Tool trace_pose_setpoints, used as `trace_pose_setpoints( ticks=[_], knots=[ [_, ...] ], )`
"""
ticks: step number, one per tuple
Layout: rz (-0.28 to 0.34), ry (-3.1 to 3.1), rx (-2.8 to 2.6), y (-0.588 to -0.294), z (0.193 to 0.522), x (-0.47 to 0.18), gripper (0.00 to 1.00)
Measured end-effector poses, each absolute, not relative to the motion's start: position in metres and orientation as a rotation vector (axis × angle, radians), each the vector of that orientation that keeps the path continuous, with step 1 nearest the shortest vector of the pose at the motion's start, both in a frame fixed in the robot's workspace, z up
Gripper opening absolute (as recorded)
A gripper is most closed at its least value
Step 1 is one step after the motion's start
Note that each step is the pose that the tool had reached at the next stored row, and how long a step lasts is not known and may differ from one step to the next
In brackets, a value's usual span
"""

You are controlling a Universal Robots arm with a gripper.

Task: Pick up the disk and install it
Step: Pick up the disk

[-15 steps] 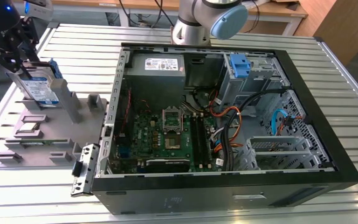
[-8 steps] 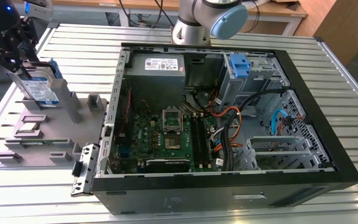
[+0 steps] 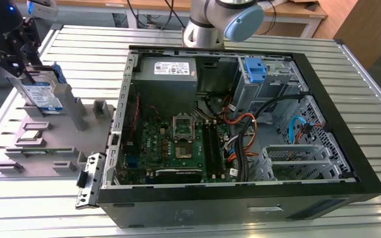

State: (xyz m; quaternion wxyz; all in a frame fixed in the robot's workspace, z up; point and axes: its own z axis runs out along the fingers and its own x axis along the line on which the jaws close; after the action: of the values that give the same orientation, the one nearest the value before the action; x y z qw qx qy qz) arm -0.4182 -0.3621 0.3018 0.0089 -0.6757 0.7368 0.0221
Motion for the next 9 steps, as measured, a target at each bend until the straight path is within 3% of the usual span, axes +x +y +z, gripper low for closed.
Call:
trace_pose_setpoints(
  ticks=[9],
  knots=[
    [0.081, 2.296, -2.115, -0.3620, 0.3019, -0.4176, 0.53]
  ],
)
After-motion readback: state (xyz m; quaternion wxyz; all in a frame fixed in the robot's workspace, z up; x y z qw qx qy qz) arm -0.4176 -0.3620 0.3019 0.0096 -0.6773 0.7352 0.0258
